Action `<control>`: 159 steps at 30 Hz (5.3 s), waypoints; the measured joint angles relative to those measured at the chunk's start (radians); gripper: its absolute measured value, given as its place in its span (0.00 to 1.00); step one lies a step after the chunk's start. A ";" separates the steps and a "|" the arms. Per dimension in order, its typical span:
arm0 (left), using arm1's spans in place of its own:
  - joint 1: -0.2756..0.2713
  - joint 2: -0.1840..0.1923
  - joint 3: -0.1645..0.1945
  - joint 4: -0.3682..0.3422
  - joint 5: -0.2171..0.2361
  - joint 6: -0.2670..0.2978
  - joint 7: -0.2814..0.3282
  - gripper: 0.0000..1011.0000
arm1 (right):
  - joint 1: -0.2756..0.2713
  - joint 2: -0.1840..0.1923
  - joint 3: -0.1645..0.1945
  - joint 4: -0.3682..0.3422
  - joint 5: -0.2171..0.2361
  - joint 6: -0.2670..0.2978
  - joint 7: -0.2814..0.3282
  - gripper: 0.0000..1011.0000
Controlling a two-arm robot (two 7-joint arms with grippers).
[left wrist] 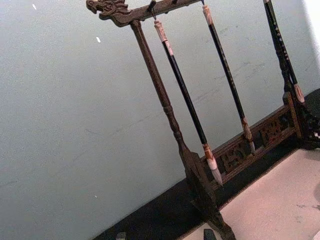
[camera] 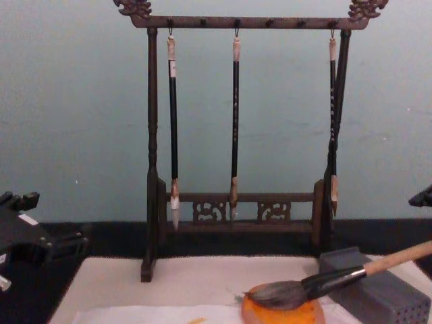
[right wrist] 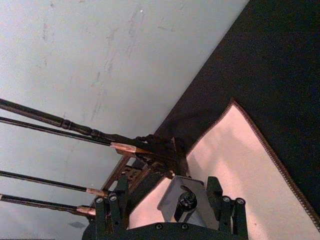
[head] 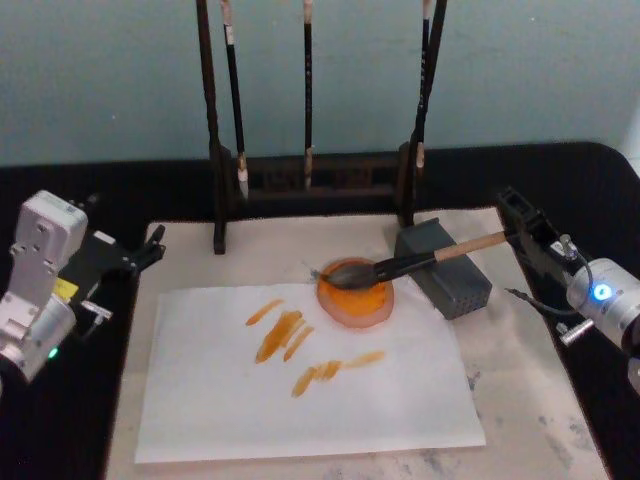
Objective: Pick up the brush from the inkstone, write on the paper, then place the brush back to its original position.
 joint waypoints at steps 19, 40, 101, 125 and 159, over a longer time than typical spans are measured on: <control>0.000 0.000 0.000 0.000 0.000 0.000 0.000 0.99 | -0.065 0.048 -0.007 -0.124 0.041 -0.098 -0.085 0.99; 0.000 0.000 0.000 0.000 0.000 0.000 0.000 0.99 | -0.092 0.132 -0.077 -0.312 -0.321 -0.229 -0.204 0.99; 0.000 0.000 0.000 0.000 0.000 0.000 0.000 0.99 | 0.276 -0.014 -0.269 0.142 -0.914 -0.102 0.027 0.99; 0.000 0.000 0.000 0.000 0.000 0.000 0.000 0.99 | 0.273 -0.012 -0.270 0.139 -0.912 -0.104 0.024 0.99; 0.000 0.000 0.000 0.000 0.000 0.000 0.000 0.99 | 0.273 -0.012 -0.270 0.139 -0.911 -0.104 0.024 0.99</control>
